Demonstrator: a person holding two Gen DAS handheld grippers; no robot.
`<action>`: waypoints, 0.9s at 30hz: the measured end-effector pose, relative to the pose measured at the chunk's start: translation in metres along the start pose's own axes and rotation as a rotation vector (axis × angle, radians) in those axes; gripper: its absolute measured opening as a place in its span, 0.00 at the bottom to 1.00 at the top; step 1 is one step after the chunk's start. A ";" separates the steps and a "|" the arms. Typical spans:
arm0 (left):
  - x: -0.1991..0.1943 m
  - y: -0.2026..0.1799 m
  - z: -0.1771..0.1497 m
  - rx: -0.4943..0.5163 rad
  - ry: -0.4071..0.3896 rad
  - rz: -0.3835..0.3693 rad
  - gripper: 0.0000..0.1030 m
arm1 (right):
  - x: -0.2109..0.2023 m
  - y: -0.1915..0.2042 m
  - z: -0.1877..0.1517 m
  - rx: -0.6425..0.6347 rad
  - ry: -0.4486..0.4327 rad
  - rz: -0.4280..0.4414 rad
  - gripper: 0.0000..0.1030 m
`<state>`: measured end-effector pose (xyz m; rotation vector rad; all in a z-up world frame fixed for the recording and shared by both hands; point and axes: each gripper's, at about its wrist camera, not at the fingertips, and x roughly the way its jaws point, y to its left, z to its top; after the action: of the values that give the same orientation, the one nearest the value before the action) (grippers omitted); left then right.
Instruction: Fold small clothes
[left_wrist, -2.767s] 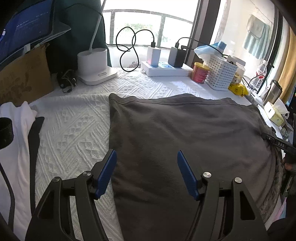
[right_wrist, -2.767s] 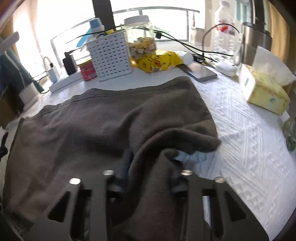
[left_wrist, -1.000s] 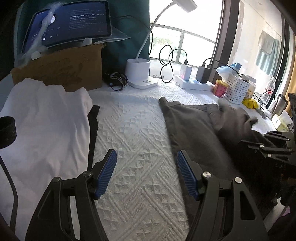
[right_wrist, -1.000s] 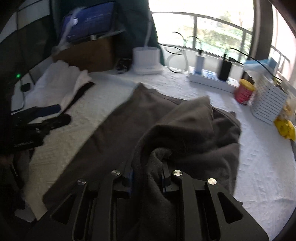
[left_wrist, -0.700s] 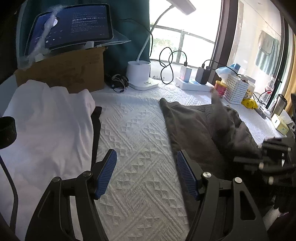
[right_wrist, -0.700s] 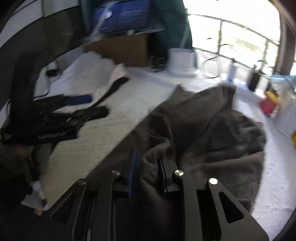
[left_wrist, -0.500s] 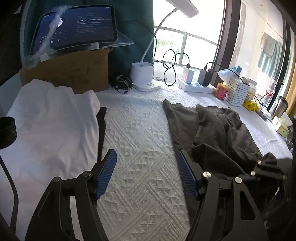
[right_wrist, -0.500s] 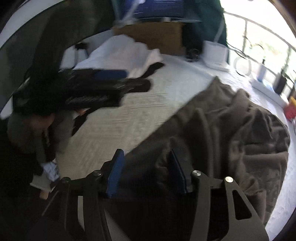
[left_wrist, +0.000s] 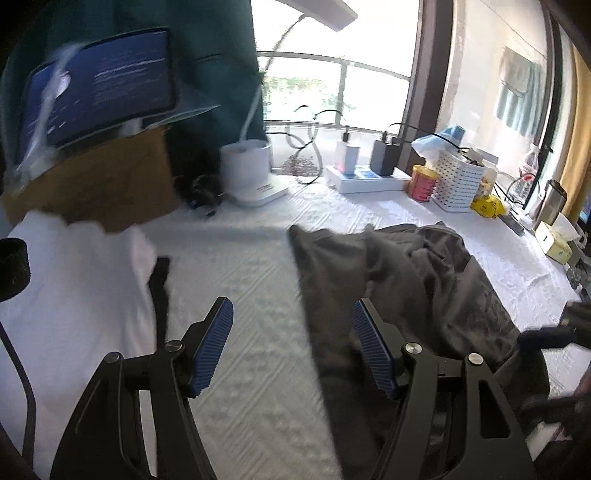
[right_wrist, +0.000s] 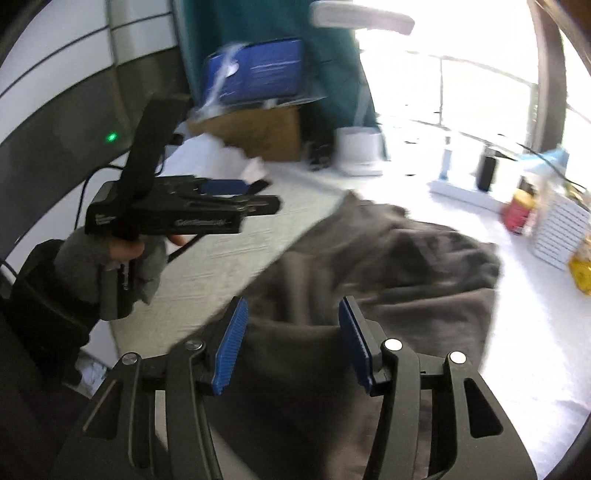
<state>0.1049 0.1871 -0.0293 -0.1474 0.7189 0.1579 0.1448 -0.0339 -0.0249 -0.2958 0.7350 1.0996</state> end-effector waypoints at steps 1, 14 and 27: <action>0.004 -0.005 0.005 0.012 0.002 -0.007 0.66 | -0.003 -0.012 -0.001 0.017 -0.006 -0.022 0.53; 0.079 -0.065 0.047 0.184 0.068 -0.116 0.66 | -0.024 -0.115 -0.010 0.162 -0.047 -0.149 0.53; 0.129 -0.061 0.046 0.210 0.167 -0.239 0.02 | 0.041 -0.201 -0.003 0.336 0.018 -0.192 0.53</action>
<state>0.2425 0.1477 -0.0761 -0.0451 0.8727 -0.1596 0.3317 -0.0964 -0.0814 -0.0870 0.8742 0.7780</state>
